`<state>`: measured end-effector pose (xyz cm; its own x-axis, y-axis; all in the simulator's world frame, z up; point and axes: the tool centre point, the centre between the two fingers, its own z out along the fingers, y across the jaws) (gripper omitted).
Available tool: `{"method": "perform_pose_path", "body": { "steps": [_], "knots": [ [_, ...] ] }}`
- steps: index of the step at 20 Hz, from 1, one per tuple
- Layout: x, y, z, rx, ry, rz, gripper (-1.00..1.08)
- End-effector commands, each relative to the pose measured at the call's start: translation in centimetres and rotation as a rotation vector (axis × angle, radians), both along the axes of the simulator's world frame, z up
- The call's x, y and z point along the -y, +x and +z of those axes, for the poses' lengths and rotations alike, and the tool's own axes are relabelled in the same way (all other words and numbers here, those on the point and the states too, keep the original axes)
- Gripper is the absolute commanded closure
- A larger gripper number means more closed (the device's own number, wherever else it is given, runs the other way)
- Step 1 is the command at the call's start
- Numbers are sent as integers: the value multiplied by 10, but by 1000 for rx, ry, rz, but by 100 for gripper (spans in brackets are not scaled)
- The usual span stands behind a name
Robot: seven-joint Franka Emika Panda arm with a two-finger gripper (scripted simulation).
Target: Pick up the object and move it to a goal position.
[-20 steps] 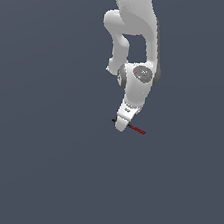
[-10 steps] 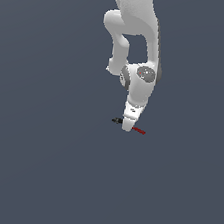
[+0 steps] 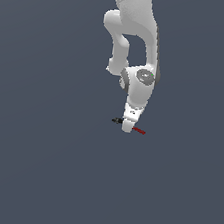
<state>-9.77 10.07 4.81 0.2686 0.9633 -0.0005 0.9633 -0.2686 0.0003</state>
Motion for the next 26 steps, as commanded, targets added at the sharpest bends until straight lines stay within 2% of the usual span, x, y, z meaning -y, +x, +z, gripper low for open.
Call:
{"method": "perform_pose_path", "body": {
  "steps": [1, 11, 12, 26],
  "knots": [
    [0, -1, -11, -1, 0, 2, -92],
    [0, -1, -38, 0, 0, 5, -92],
    [0, -1, -38, 0, 0, 5, 108],
    [5, 2, -34, 4, 0, 4, 108]
  ]
}}
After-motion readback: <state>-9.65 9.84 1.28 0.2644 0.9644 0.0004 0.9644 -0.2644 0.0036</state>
